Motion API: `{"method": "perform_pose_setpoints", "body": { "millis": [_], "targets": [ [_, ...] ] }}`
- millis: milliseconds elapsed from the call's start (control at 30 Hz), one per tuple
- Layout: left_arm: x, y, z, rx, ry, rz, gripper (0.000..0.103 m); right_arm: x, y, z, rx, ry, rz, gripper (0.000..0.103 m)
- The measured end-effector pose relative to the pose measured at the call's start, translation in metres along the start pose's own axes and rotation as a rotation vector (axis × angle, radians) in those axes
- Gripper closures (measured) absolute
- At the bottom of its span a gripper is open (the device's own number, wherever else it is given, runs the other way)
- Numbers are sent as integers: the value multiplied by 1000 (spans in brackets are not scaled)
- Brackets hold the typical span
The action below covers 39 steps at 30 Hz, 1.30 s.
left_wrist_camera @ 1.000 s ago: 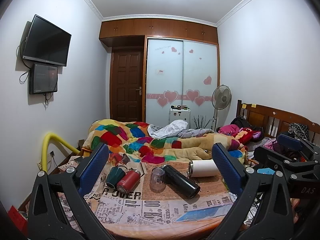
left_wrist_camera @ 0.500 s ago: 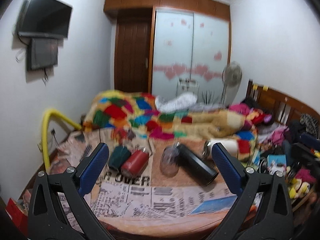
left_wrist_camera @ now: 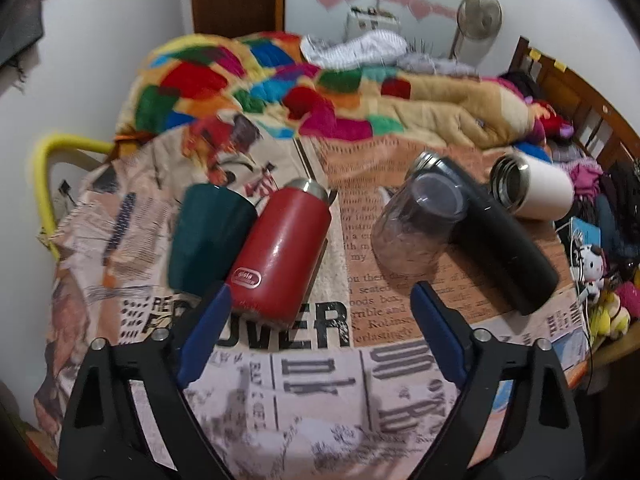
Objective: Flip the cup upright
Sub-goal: 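Move the left tool to the lying red thermos and close on it, then lift the red thermos off the newspaper with the left tool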
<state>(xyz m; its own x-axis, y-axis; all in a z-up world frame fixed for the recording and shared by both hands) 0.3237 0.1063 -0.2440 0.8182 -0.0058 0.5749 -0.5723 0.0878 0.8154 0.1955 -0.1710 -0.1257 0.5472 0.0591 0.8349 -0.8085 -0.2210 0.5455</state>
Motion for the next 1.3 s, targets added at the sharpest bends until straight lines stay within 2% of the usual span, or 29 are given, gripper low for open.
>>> {"method": "perform_pose_setpoints", "body": {
  "millis": [100,367,500,600,733,800,867,1100,1300],
  "targets": [
    [5,-21,-4,-7,-8,-51,23,0,-11,0,2,0,-15,0],
    [23,-47,-5,17,-85,-96,24,4,-29,-11,14,11,-27,0],
    [27,-60,-3,-9,-90,-135,24,6,-36,-14,24,14,-27,0],
    [27,-69,1,27,-116,-160,24,5,-40,-14,28,18,-31,0],
    [27,-79,1,19,-111,-179,24,3,-43,-14,30,18,-41,0],
    [26,-85,1,11,-106,-199,34,2,-45,-14,29,20,-47,0],
    [24,-91,3,6,-105,-216,37,1,-46,-14,26,23,-50,0],
    [25,-102,3,39,-75,-190,39,-2,-49,-16,24,27,-66,0],
    [21,-90,14,50,-120,-146,41,-2,-48,-14,17,30,-71,0]
  ]
}}
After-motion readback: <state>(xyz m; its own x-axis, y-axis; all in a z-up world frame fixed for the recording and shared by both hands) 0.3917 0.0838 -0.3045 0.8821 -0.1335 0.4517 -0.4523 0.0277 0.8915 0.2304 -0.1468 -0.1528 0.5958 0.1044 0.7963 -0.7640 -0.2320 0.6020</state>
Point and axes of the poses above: each gripper's, at about its wrist camera, not at the fingertips, and y roughly against the way its jaws point, z to its right, x to its top, the point moved 4 cm from there along -y, roughly the way its jaws point
